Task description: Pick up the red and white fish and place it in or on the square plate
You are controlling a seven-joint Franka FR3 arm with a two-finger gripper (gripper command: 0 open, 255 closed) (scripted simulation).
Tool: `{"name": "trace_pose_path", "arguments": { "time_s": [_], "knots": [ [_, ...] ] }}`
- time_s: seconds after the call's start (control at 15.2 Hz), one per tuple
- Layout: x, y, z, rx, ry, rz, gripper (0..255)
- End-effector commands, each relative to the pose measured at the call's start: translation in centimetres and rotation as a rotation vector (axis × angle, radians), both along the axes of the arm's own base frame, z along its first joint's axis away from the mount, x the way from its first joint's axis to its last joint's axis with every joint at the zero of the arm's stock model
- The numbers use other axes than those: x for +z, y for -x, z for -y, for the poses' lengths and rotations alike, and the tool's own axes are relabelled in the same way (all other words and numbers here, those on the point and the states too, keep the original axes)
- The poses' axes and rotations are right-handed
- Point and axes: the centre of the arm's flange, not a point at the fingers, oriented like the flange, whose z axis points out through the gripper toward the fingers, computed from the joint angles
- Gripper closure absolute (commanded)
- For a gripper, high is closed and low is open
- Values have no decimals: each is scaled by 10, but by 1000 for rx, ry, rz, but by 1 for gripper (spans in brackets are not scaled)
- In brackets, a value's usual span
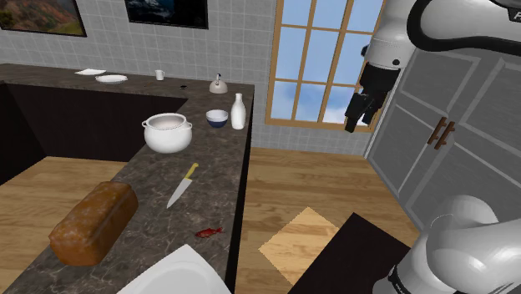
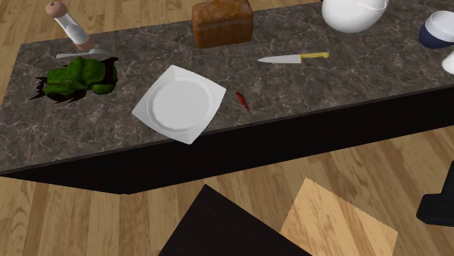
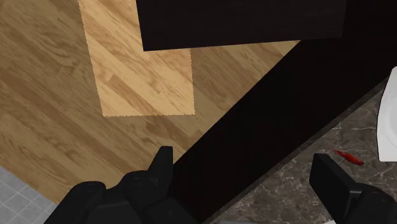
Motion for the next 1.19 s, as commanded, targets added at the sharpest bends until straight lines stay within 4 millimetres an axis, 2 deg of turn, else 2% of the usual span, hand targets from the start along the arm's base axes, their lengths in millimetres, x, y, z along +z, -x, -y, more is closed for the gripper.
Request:
{"name": "trace_pose_path", "arguments": {
  "time_s": [0.0, 0.53, 1.12],
  "knots": [
    [0, 0, 0, 0, 0, 0, 0],
    [-72, -70, -29, 200, 0, 1, 0],
    [-154, -140, -77, 424, 1, 2, 0]
  ]
}}
